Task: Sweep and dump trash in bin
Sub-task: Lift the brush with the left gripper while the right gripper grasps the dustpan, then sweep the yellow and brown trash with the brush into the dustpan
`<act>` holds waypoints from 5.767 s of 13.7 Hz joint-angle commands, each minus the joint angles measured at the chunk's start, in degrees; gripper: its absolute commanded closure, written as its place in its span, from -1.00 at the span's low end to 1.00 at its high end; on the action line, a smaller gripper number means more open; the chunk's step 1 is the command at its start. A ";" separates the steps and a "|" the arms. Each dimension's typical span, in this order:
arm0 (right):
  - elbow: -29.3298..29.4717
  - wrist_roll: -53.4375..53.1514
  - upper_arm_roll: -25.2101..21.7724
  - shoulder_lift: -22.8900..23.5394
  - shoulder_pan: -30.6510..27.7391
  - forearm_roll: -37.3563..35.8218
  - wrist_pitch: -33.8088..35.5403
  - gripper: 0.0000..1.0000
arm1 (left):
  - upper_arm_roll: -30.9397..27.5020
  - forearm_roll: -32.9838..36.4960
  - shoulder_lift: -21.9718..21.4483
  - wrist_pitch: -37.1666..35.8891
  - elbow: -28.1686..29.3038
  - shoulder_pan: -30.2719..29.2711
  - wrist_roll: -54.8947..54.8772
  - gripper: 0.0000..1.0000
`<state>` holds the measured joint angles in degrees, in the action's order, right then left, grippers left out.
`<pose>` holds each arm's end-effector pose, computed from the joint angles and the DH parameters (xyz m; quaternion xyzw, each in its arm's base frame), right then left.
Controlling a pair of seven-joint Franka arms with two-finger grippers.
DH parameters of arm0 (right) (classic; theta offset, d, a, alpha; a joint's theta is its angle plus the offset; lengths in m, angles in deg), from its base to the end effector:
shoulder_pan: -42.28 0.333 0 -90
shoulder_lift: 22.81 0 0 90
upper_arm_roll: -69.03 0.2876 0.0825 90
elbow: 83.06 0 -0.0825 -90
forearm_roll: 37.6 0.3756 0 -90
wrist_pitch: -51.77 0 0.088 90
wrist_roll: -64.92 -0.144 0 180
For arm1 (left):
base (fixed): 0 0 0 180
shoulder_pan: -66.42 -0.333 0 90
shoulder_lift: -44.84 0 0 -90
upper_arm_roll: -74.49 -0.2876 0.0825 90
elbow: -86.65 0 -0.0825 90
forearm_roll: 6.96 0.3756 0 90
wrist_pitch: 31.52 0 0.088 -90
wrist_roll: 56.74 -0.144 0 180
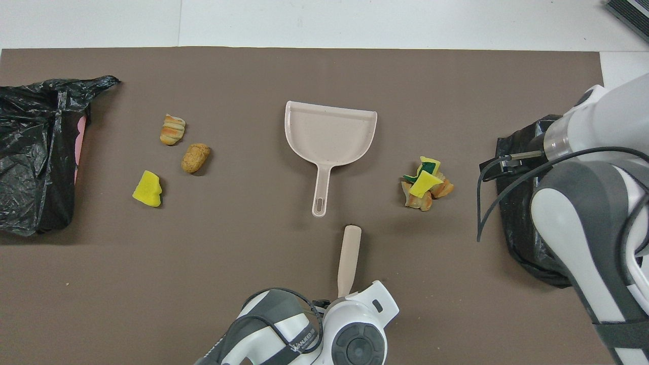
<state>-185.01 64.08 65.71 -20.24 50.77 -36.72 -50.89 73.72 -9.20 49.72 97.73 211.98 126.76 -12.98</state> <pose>0.5604 0.0529 0.4556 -0.9992 -0.0360 0.0165 0.0053 0.2678 -0.4601 0.2876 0.9920 -0.1251 -0.0165 0.0024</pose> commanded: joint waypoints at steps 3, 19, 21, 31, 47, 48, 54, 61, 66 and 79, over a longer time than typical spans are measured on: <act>-0.79 -3.19 0.07 -0.98 1.95 0.97 0.96 -1.00 | -0.20 0.92 -6.81 -6.99 -0.18 0.21 -0.16 1.00; 11.91 -34.56 0.51 19.72 18.82 9.85 -10.37 -1.00 | -2.04 0.75 -11.83 -19.30 -3.43 -31.30 -31.49 1.00; 20.01 -40.19 0.51 27.72 21.55 9.84 -11.07 -1.00 | -2.04 0.75 -10.77 -16.77 -3.34 -37.02 -36.96 1.00; 16.70 -39.60 0.51 28.29 25.95 7.82 -10.64 -1.00 | -2.22 7.16 11.60 -6.12 -19.30 -57.35 -60.97 1.00; 8.38 8.07 0.25 16.37 19.63 8.10 -3.71 1.00 | -1.69 6.81 3.12 -16.84 -4.66 -38.82 -59.59 1.00; 5.74 11.17 0.25 14.07 19.89 7.22 -2.74 1.00 | -1.69 6.72 3.12 -16.84 -4.92 -38.54 -58.96 1.00; -2.55 40.62 0.34 11.06 19.80 -1.38 -5.80 1.00 | -2.04 4.61 -0.30 -22.46 -8.88 -46.87 -57.47 1.00; 0.17 40.38 0.69 17.02 25.77 -2.55 -10.19 1.00 | -2.31 4.70 -3.56 -21.94 -6.07 -60.05 -52.54 1.00; 0.27 41.35 0.69 17.48 26.30 -5.53 -9.32 1.00 | -2.31 5.23 -0.75 -18.97 -3.18 -57.28 -44.30 1.00; 0.44 38.98 0.69 17.48 26.83 -5.54 -8.97 1.00 | -1.78 -4.68 -2.95 -14.82 1.67 -34.08 -28.99 1.00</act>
<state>-185.45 105.14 66.23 -3.35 77.46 -41.16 -60.61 72.98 -11.39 48.67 80.96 211.49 89.01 -43.43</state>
